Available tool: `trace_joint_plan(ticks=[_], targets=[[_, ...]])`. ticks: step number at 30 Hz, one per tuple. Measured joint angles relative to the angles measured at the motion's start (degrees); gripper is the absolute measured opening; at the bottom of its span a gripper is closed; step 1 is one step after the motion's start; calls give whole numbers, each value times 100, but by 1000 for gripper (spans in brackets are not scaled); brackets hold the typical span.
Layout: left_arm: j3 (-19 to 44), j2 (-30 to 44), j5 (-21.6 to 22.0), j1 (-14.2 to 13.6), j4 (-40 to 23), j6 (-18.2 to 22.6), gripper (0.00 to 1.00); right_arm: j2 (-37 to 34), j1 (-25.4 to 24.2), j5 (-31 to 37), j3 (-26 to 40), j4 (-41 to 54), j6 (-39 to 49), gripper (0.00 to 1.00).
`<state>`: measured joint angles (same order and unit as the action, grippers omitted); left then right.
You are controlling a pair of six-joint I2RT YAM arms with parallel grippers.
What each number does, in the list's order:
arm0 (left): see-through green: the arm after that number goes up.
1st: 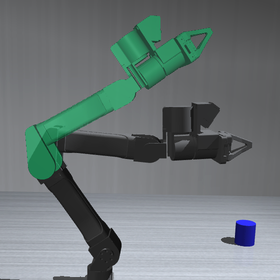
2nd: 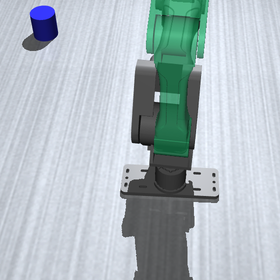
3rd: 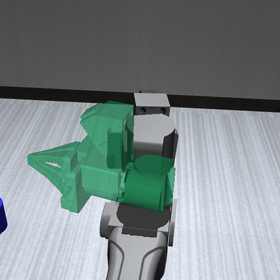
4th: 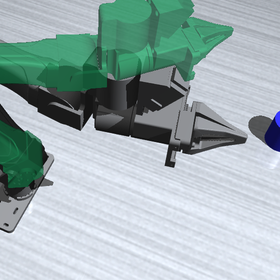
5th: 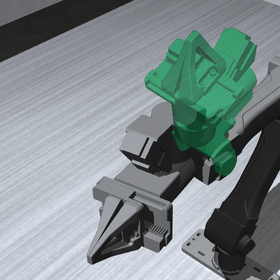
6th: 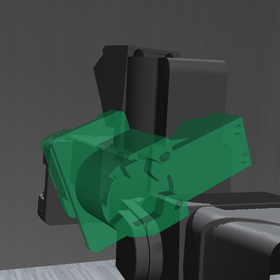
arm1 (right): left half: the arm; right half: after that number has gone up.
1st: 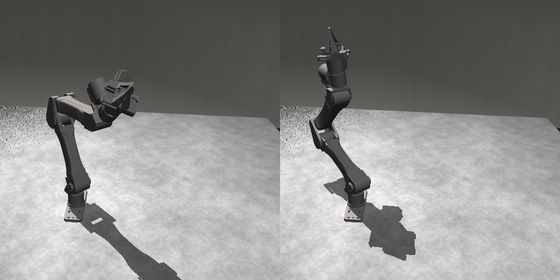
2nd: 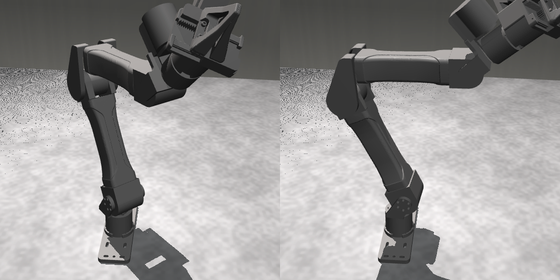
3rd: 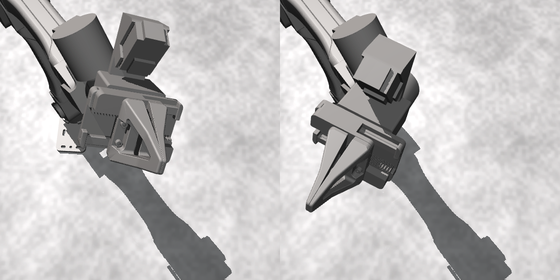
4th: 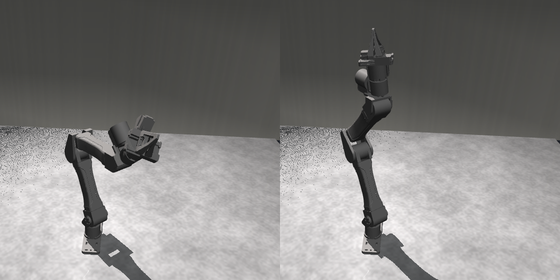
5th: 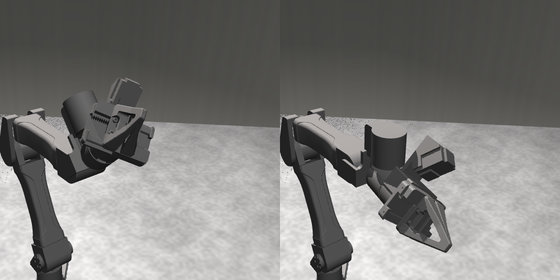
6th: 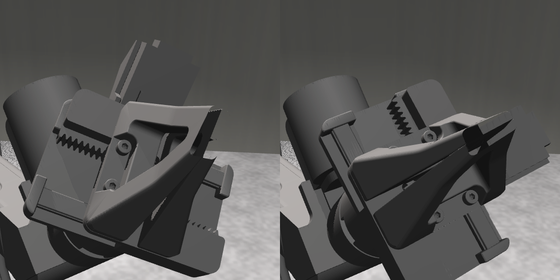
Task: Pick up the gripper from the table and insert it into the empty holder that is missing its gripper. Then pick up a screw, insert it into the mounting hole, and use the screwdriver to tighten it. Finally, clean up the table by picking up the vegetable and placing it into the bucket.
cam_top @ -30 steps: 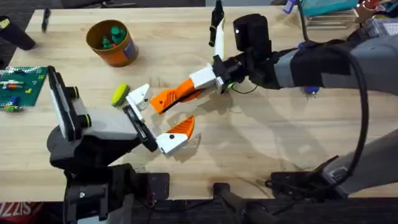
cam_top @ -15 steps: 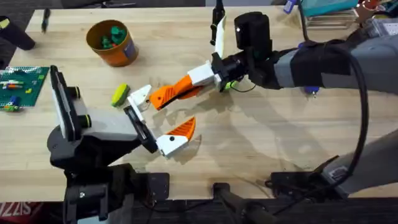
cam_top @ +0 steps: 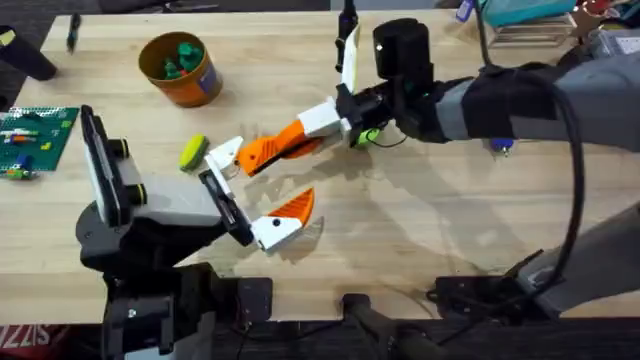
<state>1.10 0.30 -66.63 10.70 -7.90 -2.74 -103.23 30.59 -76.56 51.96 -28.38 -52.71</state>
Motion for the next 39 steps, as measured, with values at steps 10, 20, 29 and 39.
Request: trace_joint_plan(ticks=[10, 20, 29, 39], targets=[[0, 1, 179, 44, 20, -31, 986, -263, 103, -82, 316, 2, -27, 18], [0, 1, 168, 48, 9, -108, 985, -479, 103, -170, 394, -42, -214, 18], [0, 1, 125, 48, 0, -162, 986, -646, 103, -299, 440, -212, -311, 18], [0, 1, -28, 46, -22, -199, 987, -646, 193, -103, 457, -238, -632, 17]])
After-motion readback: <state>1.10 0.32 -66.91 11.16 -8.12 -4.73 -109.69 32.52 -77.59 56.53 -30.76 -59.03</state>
